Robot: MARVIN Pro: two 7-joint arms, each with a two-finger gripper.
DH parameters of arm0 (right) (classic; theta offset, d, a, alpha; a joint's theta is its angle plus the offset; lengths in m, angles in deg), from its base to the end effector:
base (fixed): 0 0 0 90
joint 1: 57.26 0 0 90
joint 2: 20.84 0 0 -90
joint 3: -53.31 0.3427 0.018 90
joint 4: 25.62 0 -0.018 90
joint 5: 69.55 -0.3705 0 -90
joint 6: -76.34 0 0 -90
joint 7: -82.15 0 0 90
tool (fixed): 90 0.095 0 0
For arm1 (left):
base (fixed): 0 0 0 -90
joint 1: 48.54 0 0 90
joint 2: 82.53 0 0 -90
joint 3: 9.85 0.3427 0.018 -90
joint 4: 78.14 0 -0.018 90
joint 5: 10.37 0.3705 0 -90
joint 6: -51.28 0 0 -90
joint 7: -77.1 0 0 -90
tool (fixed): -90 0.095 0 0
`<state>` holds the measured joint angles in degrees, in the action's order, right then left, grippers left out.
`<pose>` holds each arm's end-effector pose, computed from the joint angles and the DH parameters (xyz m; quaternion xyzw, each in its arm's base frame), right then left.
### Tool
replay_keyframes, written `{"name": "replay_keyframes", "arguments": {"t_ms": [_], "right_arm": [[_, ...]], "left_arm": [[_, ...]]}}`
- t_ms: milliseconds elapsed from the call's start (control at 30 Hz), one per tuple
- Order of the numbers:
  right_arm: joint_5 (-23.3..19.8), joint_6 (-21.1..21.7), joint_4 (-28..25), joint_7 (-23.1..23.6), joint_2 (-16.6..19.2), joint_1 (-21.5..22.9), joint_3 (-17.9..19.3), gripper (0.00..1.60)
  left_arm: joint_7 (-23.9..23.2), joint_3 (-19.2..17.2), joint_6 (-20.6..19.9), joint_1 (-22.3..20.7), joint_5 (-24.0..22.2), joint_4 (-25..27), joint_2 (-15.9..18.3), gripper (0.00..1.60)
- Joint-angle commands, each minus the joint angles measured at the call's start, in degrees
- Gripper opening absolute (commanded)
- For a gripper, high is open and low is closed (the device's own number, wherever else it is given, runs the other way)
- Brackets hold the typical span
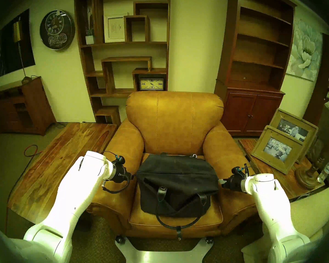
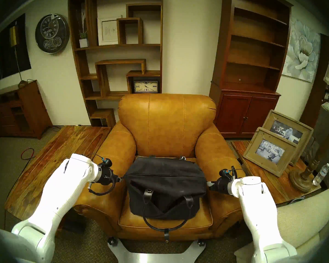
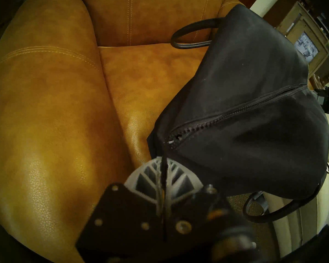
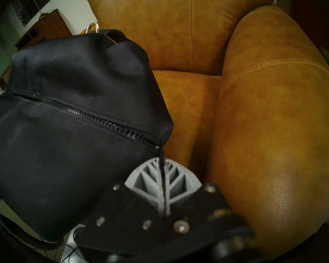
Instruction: Open a bag with a zipper
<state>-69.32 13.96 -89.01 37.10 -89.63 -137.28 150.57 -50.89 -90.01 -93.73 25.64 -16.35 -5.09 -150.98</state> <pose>0.4747 -0.1925 -0.4718 -0.9052 -0.1327 -0.3690 0.1640 0.5094 0.0743 -0.4208 0.9428 -0.1555 0.2332 0.1806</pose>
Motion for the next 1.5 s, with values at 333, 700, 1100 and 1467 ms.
{"name": "replay_keyframes", "arguments": {"t_ms": [333, 700, 1100, 1467], "right_arm": [[4.9, -2.7, 0.8, -7.4, -3.1, 1.9, -3.2, 0.00], [6.4, -3.5, 1.3, -8.7, -3.5, 0.8, -3.8, 0.00], [5.7, -6.1, -0.2, -13.9, -5.7, -1.2, 0.2, 0.00], [3.2, -6.8, -5.0, -12.1, -4.4, -3.5, 4.0, 1.60]], "left_arm": [[3.3, 2.6, 0.0, -2.7, 2.1, -3.7, -1.9, 0.00], [4.6, 2.7, 0.8, -2.1, 2.5, -5.1, -2.5, 0.00], [4.7, 0.0, 1.0, 0.8, 1.5, -1.2, -2.1, 0.00], [3.0, -4.3, 2.7, 5.2, -1.7, 5.1, 0.0, 1.60]]}}
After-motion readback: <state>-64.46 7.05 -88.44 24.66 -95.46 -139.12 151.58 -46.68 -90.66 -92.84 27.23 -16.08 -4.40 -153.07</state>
